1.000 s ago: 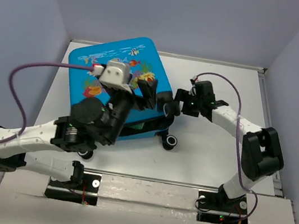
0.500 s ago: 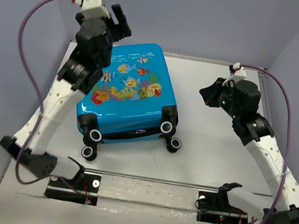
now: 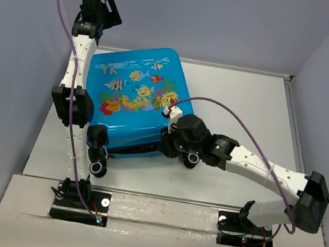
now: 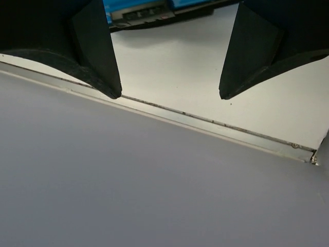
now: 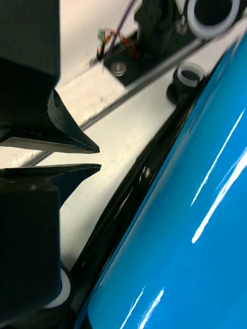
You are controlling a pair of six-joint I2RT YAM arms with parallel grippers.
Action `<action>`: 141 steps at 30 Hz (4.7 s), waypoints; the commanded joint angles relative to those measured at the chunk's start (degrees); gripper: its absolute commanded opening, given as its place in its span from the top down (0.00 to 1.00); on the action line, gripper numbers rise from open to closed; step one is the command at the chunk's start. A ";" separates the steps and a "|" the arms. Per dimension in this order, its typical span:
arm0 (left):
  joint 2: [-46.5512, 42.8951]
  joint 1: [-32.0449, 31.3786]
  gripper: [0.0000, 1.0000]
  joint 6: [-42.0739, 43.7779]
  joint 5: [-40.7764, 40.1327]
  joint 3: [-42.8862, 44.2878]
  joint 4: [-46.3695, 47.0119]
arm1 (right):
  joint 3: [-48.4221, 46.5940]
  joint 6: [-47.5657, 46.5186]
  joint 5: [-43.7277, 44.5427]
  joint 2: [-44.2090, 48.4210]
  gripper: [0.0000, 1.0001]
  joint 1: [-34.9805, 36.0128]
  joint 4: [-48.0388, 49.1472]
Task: Pack the luggage
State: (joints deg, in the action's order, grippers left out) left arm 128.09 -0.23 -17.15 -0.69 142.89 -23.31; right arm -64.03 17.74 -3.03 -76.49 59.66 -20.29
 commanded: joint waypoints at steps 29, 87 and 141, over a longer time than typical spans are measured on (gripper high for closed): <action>-25.13 -4.76 0.35 4.06 11.95 -70.18 10.22 | -24.00 -4.91 -1.53 -22.81 0.77 -26.25 2.89; -17.21 -1.44 0.16 -8.43 19.74 -40.68 15.57 | 19.47 9.16 15.26 13.39 0.91 -37.94 8.33; -82.14 9.19 0.27 -31.36 12.97 -117.74 40.08 | 16.22 4.50 -5.67 -1.64 0.49 -12.47 34.16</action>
State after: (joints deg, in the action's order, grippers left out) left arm 43.77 8.08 -43.05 9.61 28.34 8.58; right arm -45.93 23.42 -11.53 -75.00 41.63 3.88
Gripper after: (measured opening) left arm 0.741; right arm 0.514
